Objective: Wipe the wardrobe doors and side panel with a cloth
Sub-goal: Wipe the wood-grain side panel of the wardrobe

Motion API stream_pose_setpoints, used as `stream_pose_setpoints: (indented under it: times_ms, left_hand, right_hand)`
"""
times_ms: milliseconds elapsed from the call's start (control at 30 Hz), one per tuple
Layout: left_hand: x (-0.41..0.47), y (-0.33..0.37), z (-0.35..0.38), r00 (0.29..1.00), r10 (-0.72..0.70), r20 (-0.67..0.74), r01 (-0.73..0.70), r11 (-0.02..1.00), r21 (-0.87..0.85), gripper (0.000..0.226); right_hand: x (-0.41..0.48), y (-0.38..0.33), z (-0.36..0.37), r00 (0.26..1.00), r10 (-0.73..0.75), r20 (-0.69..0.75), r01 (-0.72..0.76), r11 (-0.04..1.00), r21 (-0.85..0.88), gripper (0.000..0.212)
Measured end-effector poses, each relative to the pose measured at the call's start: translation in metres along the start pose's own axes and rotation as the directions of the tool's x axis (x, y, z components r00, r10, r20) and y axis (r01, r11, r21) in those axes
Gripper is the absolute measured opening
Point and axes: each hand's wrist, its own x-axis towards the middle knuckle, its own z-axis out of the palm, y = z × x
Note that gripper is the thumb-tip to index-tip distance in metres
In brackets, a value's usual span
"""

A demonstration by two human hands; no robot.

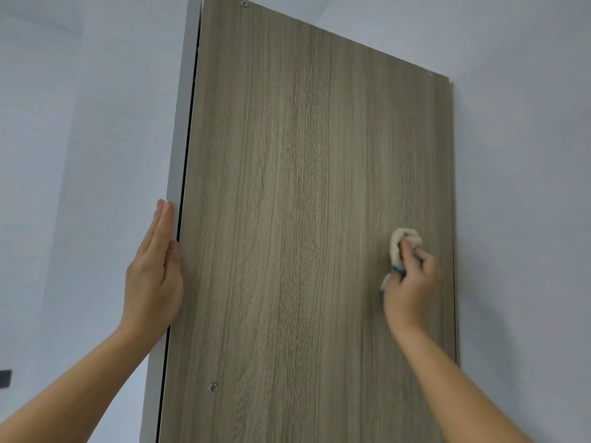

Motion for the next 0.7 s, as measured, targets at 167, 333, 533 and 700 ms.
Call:
stream_pose_setpoints:
  times_ms: [167,333,533,700]
  left_hand:
    - [0.001,-0.001,-0.004,0.999,-0.004,0.037,0.005,1.0,-0.014,0.056]
    - [0.006,-0.01,-0.019,0.995,0.05,0.09,-0.052,0.998,0.018,0.054]
    - [0.012,-0.016,-0.026,0.989,0.092,0.114,-0.102,0.991,0.082,0.053]
    - [0.008,-0.014,-0.022,0.991,0.073,0.109,-0.076,0.997,0.026,0.052]
  right_hand:
    - [-0.047,-0.084,0.018,0.96,-0.268,0.077,0.262,0.961,0.086,0.061]
    - [-0.092,-0.139,0.037,0.863,-0.493,0.114,0.471,0.865,0.174,0.046]
    - [-0.132,-0.18,0.047,0.691,-0.717,0.093,0.686,0.691,0.229,0.03]
    - [-0.142,-0.177,0.049,0.513,-0.853,0.099,0.812,0.519,0.267,0.026]
